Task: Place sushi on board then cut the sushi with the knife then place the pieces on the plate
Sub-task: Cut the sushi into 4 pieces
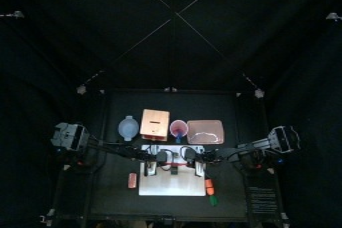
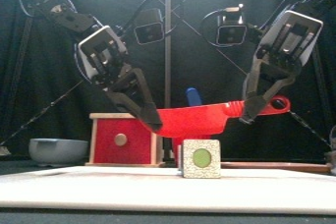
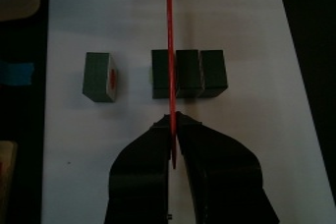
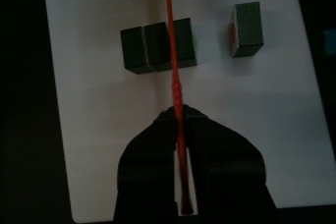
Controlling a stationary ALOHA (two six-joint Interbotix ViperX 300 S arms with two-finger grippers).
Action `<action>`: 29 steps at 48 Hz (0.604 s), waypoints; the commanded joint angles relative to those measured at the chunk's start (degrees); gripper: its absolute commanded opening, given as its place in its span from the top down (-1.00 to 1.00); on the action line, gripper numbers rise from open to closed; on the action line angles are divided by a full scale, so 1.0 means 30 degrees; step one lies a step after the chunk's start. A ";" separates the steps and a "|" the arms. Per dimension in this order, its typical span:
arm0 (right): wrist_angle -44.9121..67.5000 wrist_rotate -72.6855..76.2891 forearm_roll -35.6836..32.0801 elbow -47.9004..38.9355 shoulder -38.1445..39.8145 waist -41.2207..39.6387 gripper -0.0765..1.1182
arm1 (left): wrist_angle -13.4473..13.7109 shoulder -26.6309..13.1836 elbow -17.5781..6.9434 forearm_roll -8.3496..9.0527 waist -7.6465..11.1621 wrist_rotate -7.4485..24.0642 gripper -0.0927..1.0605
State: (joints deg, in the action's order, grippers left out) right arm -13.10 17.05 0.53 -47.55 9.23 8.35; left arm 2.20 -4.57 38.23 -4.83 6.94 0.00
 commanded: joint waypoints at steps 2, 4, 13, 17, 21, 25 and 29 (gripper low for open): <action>0.0059 0.0029 0.0205 0.0234 0.0088 0.0293 0.34 | 0.0000 0.0117 -0.0146 -0.0264 0.0146 0.0000 -0.02; 0.0088 0.0029 0.0205 0.0234 0.0029 0.0322 0.34 | 0.0000 0.0088 -0.0146 -0.0293 0.0176 0.0000 -0.02; 0.0088 0.0029 0.0234 0.0234 -0.0146 0.0322 0.34 | 0.0000 -0.0059 -0.0146 -0.0352 0.0205 -0.0029 -0.02; 0.0088 0.0029 0.0234 0.0234 -0.0205 0.0322 0.34 | 0.0000 -0.0117 -0.0146 -0.0381 0.0205 -0.0029 -0.02; 0.0088 0.0029 0.0205 0.0234 -0.0264 0.0322 0.34 | -0.0059 -0.0146 -0.0146 -0.0381 0.0205 0.0000 -0.02; 0.0088 0.0029 0.0205 0.0205 -0.0293 0.0322 0.34 | -0.0059 -0.0205 -0.0146 -0.0381 0.0205 0.0000 -0.02; 0.0088 0.0029 0.0205 0.0205 -0.0352 0.0293 0.34 | -0.0059 -0.0293 -0.0146 -0.0381 0.0176 0.0029 -0.02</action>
State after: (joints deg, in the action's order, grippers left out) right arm -12.66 17.05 1.05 -47.37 7.47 8.88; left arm 1.85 -5.71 38.32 -5.89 7.56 0.00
